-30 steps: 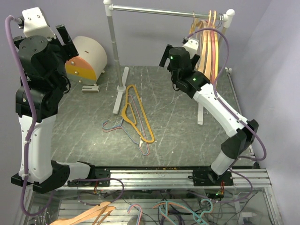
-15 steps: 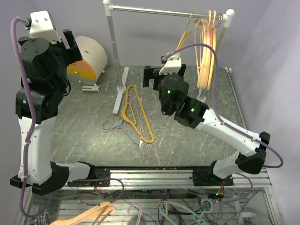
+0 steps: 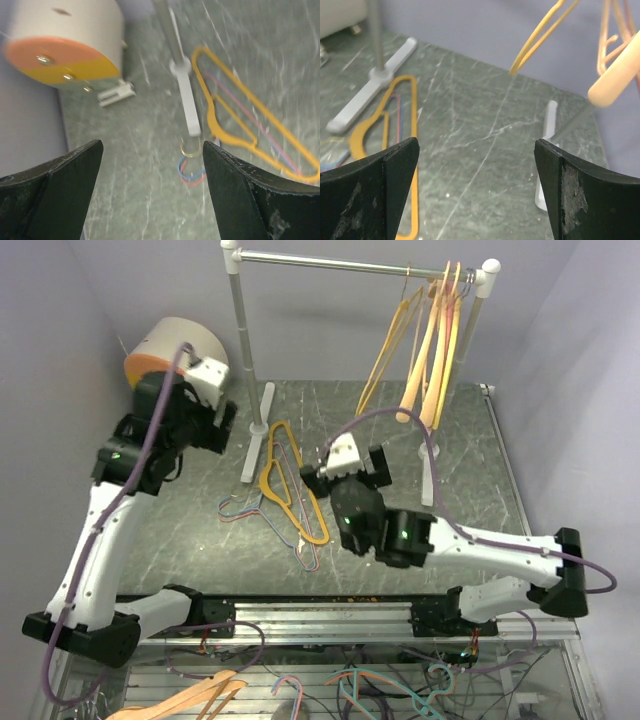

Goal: Organize the hangers

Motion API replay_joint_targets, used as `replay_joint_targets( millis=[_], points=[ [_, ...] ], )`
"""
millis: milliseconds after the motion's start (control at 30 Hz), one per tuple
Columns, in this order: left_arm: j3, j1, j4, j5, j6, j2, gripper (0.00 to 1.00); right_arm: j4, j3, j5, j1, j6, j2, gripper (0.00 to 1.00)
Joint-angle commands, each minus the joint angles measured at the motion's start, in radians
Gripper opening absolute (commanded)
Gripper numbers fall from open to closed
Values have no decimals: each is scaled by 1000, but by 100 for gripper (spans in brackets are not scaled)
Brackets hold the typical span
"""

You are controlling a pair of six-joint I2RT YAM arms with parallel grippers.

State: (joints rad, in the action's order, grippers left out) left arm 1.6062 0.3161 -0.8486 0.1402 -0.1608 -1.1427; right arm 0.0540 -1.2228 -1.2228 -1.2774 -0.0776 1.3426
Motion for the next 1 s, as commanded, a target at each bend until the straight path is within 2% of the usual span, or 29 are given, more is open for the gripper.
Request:
replay_joint_targets(
  millis=[0, 133, 200, 233, 300, 333, 433, 500, 600, 767, 967],
  points=[
    [-209, -1, 14, -200, -137, 24, 92, -32, 134, 103, -86, 0, -159, 100],
    [-384, -42, 142, -215, -173, -16, 93, -6, 244, 357, -98, 75, -282, 100],
    [-404, -99, 166, -261, -152, -81, 90, -19, 288, 425, -98, 91, -316, 100],
    [-394, -138, 145, -341, -150, -120, 81, -23, 303, 440, -98, 102, -321, 100],
    [-393, -188, 142, -441, -184, -162, 73, -21, 322, 445, -97, 109, -306, 100],
    [-432, -192, 171, -434, -223, -161, 74, -16, 324, 439, -97, 115, -285, 100],
    [-570, -190, 269, -447, -432, -129, 83, -22, 325, 409, -94, 128, -192, 100],
    [-677, -190, 330, -456, -643, -120, 77, -38, 318, 408, -87, 129, -123, 100],
    [-765, -180, 429, -406, -803, -124, 79, -55, 304, 391, -67, 125, -41, 100],
    [-742, -158, 438, -355, -890, -213, 76, -59, 325, 505, 54, 223, -49, 100],
    [-790, -125, 449, -376, -945, -196, 77, -55, 384, 578, 150, 286, -121, 100]
  ],
)
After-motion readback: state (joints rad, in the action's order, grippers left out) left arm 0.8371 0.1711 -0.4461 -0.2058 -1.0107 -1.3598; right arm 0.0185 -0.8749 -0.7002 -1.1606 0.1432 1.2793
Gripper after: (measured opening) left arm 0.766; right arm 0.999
